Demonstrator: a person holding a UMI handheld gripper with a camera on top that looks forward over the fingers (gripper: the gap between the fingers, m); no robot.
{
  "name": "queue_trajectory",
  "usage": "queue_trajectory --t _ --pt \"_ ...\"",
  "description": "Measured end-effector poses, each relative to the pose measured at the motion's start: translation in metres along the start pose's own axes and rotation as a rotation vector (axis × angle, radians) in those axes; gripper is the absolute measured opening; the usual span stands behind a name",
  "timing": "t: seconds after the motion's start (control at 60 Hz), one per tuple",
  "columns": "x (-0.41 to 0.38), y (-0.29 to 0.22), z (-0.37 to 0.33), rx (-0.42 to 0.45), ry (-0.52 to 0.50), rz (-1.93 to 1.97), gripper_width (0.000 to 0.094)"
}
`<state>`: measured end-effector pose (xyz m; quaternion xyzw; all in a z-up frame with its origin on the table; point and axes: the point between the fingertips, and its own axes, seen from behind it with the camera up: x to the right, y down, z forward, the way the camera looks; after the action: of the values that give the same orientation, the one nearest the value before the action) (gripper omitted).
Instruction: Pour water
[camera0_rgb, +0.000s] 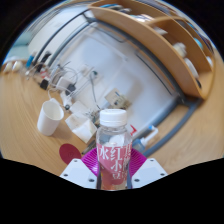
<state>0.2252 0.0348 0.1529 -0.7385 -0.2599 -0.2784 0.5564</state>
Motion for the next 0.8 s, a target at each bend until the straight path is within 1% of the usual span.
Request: queue_trajectory --t 0.117,0.133,0.15,0.167,0.2,0.317,0.417,0.483,0.567,0.717,0.8 --pt "-0.026 -0.046 0.032 0.022 -0.033 -0.339 0.0348" --pt "-0.026 -0.046 0.034 0.029 -0.052 -0.392 0.0347" --pt "-0.033 -0.053 0.036 0.016 -0.047 -0.440 0.0347" --pt "-0.036 -0.057 0.040 0.014 -0.050 -0.489 0.0361" --pt "-0.043 -0.064 0.046 0.013 -0.059 -0.587 0.0360" --pt "-0.058 -0.087 0.057 0.051 -0.058 -0.864 0.0359" --pt "-0.060 -0.092 0.067 0.039 -0.036 -1.064 0.0359" --pt "-0.056 -0.091 0.073 0.008 -0.021 -1.173 0.0360" --pt "-0.056 -0.093 0.078 0.009 -0.009 -1.275 0.0359" --pt "-0.058 -0.092 0.086 -0.018 0.001 -1.364 0.0358" --pt "-0.061 -0.093 0.087 -0.015 -0.003 -1.371 0.0359"
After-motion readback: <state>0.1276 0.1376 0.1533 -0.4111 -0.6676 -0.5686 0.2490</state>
